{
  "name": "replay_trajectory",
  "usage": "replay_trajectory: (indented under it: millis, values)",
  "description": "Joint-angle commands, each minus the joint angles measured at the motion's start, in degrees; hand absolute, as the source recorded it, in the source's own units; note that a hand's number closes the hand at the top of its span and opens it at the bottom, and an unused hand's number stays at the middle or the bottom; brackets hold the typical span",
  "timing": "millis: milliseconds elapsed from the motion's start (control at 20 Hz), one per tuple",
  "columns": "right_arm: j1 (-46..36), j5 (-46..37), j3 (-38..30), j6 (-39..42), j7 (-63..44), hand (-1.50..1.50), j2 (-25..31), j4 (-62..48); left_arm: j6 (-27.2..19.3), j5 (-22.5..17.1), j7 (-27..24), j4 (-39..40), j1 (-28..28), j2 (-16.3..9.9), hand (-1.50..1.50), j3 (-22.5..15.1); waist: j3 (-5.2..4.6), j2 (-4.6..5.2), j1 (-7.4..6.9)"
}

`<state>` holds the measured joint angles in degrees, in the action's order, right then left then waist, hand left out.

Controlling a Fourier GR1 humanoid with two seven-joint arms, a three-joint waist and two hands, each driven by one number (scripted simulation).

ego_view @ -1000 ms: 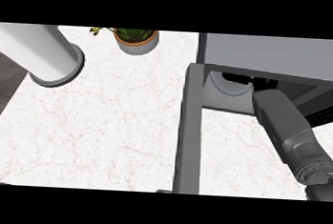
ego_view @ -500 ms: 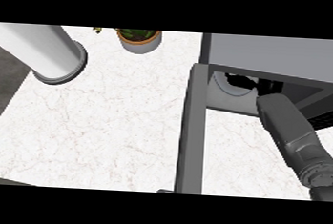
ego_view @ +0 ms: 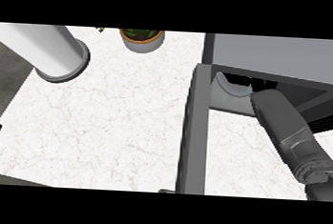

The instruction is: Pick up the milk, place it into the microwave and close the microwave

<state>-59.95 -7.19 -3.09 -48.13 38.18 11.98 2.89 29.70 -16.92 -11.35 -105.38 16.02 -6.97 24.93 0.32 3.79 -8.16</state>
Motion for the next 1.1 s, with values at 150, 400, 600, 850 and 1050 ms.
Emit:
replay_trajectory:
  millis: [150, 400, 600, 850, 1050]
  values:
    - [-1.9, -1.5, 1.2, -1.8, -1.1, -1.5, -1.9, -0.6, -0.5, 0.8, 0.0, 2.0, -2.0, -0.7, -1.5, 0.1, -0.08, -0.47, 0.44]
    - [-1.5, -2.1, 1.7, -2.2, -1.0, -1.5, -3.4, -0.7, 0.8, 0.6, -1.2, 3.5, -0.9, -0.7, -1.5, 0.4, -0.11, -0.49, 0.12]
    - [-0.6, -1.8, 1.3, -0.7, -0.1, -1.5, -3.5, 0.1, 0.2, 1.3, -1.9, 2.7, -1.5, -0.2, -1.5, 0.2, -0.06, -0.68, 0.85]
    - [-1.2, -1.7, 1.0, 1.0, -0.9, -1.5, -2.9, -0.1, 1.2, 0.5, -1.1, 1.4, 0.5, -0.3, -1.5, 0.2, -0.05, -1.08, 0.83]
    - [0.9, -0.5, -0.4, 2.2, 1.8, -1.5, -3.2, 1.8, 0.5, 1.8, -1.4, 0.5, 0.3, 0.5, -1.5, -0.6, -0.03, -1.31, 2.13]
